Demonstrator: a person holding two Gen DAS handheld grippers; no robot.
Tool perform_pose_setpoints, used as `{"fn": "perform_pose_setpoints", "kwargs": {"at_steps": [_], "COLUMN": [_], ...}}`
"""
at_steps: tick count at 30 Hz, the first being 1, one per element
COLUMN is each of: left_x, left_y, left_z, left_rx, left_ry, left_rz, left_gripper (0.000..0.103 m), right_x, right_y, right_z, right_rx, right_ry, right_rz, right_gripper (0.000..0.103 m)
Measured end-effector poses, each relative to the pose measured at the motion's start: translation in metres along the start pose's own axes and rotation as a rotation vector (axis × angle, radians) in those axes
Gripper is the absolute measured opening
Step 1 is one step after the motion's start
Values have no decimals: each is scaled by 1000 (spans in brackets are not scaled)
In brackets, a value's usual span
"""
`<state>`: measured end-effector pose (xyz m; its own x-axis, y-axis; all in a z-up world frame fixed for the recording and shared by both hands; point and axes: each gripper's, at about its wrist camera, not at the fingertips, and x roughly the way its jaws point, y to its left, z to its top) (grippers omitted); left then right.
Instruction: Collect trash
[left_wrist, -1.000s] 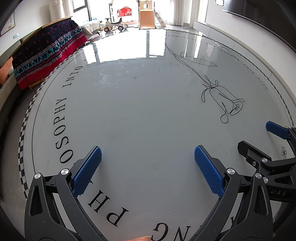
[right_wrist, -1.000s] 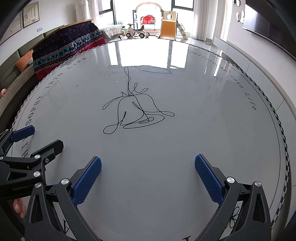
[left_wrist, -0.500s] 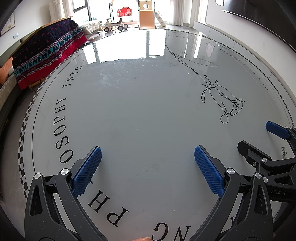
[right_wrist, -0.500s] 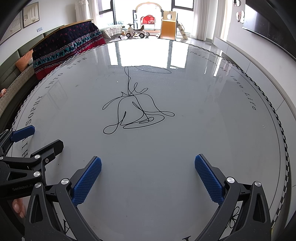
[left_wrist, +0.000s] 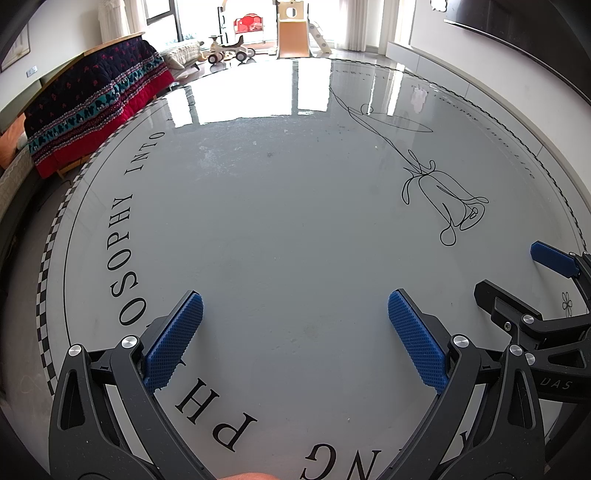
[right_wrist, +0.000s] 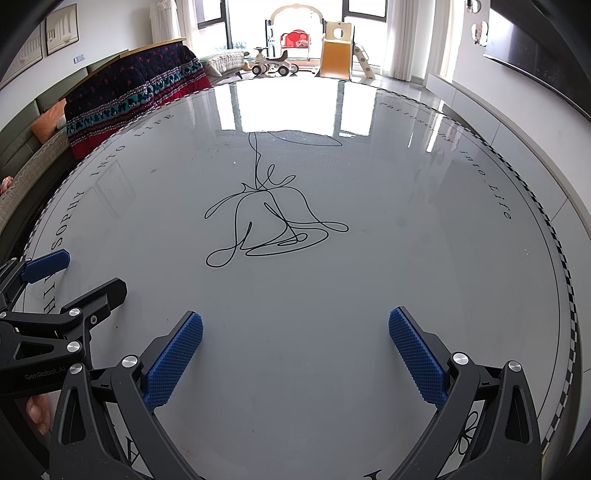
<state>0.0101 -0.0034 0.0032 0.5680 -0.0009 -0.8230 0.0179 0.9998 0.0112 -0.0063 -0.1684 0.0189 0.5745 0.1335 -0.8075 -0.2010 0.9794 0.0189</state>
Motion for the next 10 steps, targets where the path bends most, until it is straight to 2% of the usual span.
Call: {"fn": "perform_pose_setpoints", "kwargs": {"at_steps": [10], "left_x": [0], "left_y": [0], "left_z": [0], "left_rx": [0], "left_ry": [0], "left_rz": [0], "left_gripper": [97], "right_x": [0], "right_y": [0], "right_z": [0], "right_rx": [0], "right_ry": [0], "right_rz": [0], "right_gripper": [100]}}
